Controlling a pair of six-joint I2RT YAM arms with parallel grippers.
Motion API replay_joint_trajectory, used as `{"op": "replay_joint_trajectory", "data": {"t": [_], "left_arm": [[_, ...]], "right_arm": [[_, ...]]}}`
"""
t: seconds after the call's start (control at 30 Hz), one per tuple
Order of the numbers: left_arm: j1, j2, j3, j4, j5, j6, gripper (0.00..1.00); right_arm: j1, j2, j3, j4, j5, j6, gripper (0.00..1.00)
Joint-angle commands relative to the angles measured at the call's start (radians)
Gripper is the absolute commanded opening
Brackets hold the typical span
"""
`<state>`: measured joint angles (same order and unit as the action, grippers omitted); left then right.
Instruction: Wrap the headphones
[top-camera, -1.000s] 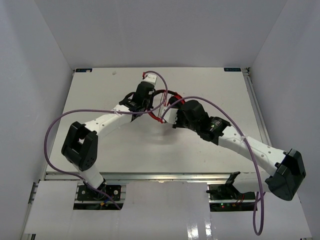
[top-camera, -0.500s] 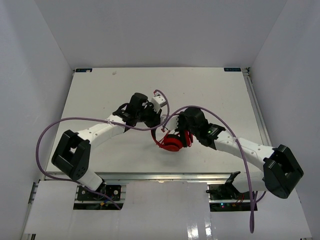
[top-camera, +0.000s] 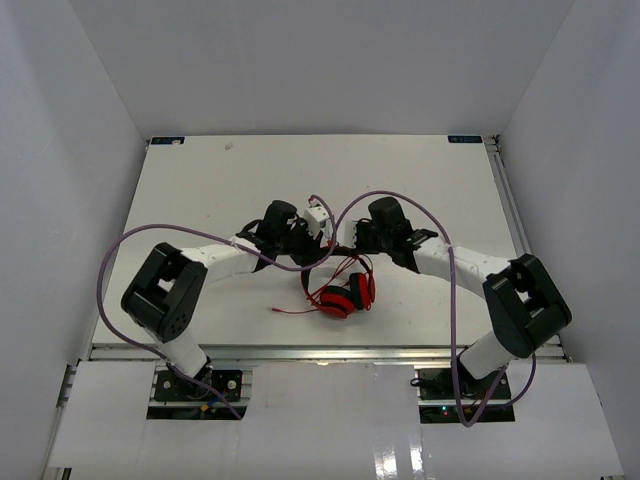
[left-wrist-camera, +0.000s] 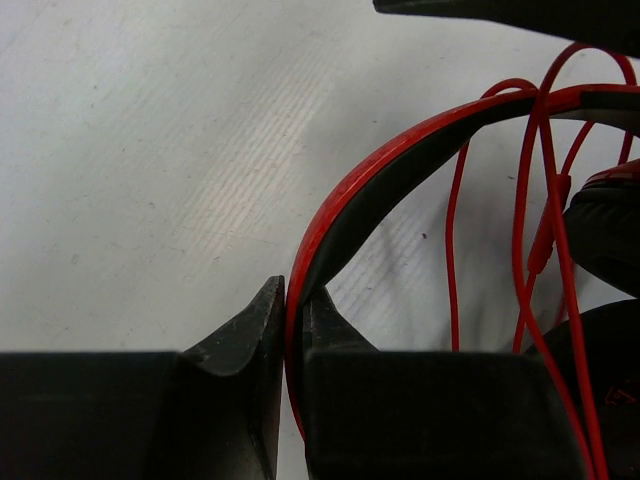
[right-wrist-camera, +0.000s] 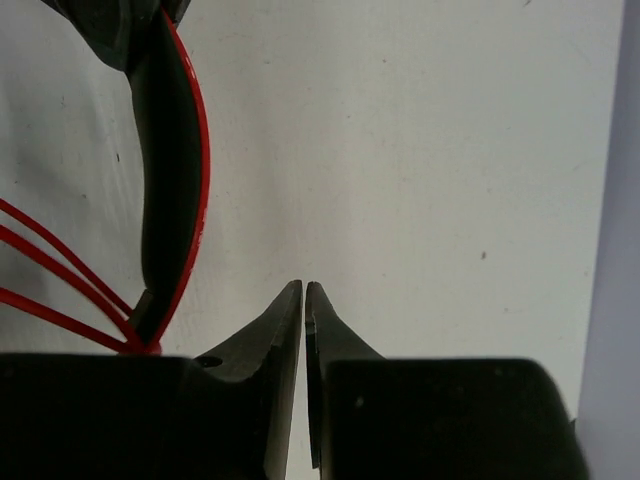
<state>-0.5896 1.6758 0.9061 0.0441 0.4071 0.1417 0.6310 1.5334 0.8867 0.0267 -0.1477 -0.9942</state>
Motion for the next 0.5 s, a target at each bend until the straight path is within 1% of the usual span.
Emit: {"op": "replay_joint_trajectory", "data": {"t": [0.0,0.17,0.23,0.3,0.37,0.4,0.47], "left_arm": [[0.007,0.033,0.065,0.065,-0.017,-0.04,0.0],[0.007,0.097,0.112,0.026,-0.079,-0.032,0.0],[0.007,0.117,0.116,0.02,-0.097,-0.036,0.0],[0.007,0.125,0.115,0.017,-0.112,-0.046,0.03],[0.007,0.124,0.115,0.013,-0.11,-0.052,0.13],[0.007,0.117,0.116,0.005,-0.095,-0.055,0.33],[0.007,0.098,0.114,-0.017,-0.071,-0.059,0.53]], "right_arm": [[0.001,0.03,0.065,0.043,-0.029,0.076,0.11],[-0.021,0.018,0.061,0.049,-0.045,0.119,0.12],[-0.035,0.002,0.057,0.05,-0.049,0.131,0.15],[-0.058,-0.027,0.054,0.045,-0.058,0.15,0.22],[-0.08,-0.044,0.048,0.039,-0.075,0.169,0.3],[-0.102,-0.065,0.046,0.027,-0.094,0.188,0.35],[-0.131,-0.114,0.042,-0.005,-0.134,0.208,0.41]]}}
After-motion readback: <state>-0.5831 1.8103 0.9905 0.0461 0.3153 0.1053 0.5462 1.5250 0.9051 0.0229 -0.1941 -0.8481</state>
